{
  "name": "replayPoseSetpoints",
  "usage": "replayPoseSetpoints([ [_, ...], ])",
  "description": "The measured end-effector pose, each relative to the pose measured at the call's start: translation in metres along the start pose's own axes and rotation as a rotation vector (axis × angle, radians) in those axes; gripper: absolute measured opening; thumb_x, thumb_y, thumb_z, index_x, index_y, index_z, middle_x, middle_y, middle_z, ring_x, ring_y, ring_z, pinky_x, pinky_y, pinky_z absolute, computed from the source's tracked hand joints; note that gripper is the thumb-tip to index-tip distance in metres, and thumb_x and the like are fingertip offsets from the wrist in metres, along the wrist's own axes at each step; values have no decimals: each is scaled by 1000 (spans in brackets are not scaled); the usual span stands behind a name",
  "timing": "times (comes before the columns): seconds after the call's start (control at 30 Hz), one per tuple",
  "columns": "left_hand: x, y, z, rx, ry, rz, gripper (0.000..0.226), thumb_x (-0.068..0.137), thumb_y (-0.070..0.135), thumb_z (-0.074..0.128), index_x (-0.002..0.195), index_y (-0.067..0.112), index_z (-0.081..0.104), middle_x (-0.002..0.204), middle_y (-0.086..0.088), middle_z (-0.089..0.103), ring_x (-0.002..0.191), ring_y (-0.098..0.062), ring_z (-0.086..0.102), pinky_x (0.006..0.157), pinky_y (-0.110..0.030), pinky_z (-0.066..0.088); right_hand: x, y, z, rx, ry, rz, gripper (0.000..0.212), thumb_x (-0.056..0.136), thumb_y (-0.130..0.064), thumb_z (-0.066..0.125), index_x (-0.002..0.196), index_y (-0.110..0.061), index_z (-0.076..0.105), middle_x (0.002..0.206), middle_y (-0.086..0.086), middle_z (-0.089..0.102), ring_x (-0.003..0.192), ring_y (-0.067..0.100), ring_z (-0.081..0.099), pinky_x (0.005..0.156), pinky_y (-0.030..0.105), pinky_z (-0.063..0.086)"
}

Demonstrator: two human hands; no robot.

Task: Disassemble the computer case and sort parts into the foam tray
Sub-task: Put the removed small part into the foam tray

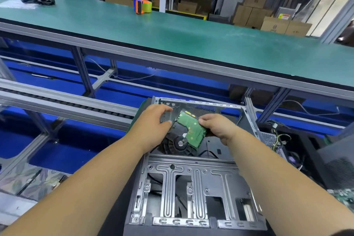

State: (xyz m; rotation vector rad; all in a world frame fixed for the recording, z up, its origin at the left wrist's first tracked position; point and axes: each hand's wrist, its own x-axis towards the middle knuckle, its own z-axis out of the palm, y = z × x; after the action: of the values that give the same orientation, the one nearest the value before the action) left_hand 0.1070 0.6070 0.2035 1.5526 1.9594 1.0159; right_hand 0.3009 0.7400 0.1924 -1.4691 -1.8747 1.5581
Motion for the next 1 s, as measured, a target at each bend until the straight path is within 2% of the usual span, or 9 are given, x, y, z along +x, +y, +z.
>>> replayPoseSetpoints([
  [0.2, 6, 18, 13, -144, -26, -74, 43, 93, 29, 59, 135, 33, 48, 135, 10, 46, 118, -7, 47, 92, -26, 36, -24, 10, -29, 348, 298, 27, 18, 102, -10, 51, 92, -11, 66, 83, 5, 66, 72, 15, 62, 59, 23, 53],
  [0.33, 7, 40, 32, -315, -113, -153, 61, 91, 48, 61, 143, 26, 39, 132, 10, 53, 115, -12, 54, 94, -31, 42, -58, 14, -57, 611, 391, 56, 11, 101, -10, 53, 105, -6, 62, 91, 11, 67, 77, 20, 65, 60, 27, 54],
  [0.47, 5, 75, 57, -492, -230, -200, 29, 91, 52, 58, 107, 28, 61, 104, 7, 69, 81, -4, 68, 66, -25, 53, -104, 21, -81, 811, 455, 37, 8, 99, -9, 55, 98, -5, 62, 92, 13, 67, 79, 22, 66, 63, 32, 54],
  [0.53, 6, 94, 72, -542, -248, -200, 23, 94, 40, 59, 102, 20, 65, 107, -5, 71, 87, -18, 66, 81, -31, 52, -130, 26, -96, 864, 457, 10, 11, 99, -10, 52, 99, -5, 62, 89, 11, 69, 75, 21, 66, 56, 29, 55],
  [0.57, 5, 104, 79, -594, -278, -216, 21, 95, 35, 59, 101, 16, 66, 105, -9, 70, 87, -24, 64, 87, -35, 49, -143, 29, -105, 860, 444, -6, 13, 99, -12, 50, 98, -7, 62, 84, 9, 70, 70, 20, 66, 54, 27, 54],
  [0.67, -4, 130, 102, -771, -428, -233, 12, 96, 24, 57, 93, 14, 64, 89, -5, 68, 65, -13, 59, 81, -35, 46, -176, 42, -135, 775, 387, -16, 23, 97, -23, 45, 101, -11, 64, 79, 6, 70, 67, 20, 65, 54, 25, 49],
  [0.77, -15, 152, 130, -744, -510, -232, 16, 97, 24, 56, 102, 11, 65, 100, -10, 68, 79, -18, 59, 90, -40, 43, -195, 62, -162, 688, 433, -20, 20, 96, -19, 49, 96, -10, 67, 78, 6, 75, 64, 20, 71, 55, 27, 54],
  [0.93, -31, 188, 172, -722, -464, -290, 16, 99, 22, 54, 106, 11, 63, 95, -5, 70, 83, -18, 64, 83, -34, 53, -215, 94, -205, 665, 515, -28, 22, 94, -16, 57, 79, -11, 72, 75, 11, 73, 59, 23, 69, 52, 28, 55],
  [1.0, -30, 196, 183, -573, -368, -255, 18, 99, 23, 52, 112, 14, 61, 100, -2, 68, 89, -16, 64, 84, -33, 50, -220, 105, -220, 544, 562, -5, 17, 92, -18, 60, 86, -8, 71, 78, 15, 69, 63, 27, 63, 58, 29, 48],
])
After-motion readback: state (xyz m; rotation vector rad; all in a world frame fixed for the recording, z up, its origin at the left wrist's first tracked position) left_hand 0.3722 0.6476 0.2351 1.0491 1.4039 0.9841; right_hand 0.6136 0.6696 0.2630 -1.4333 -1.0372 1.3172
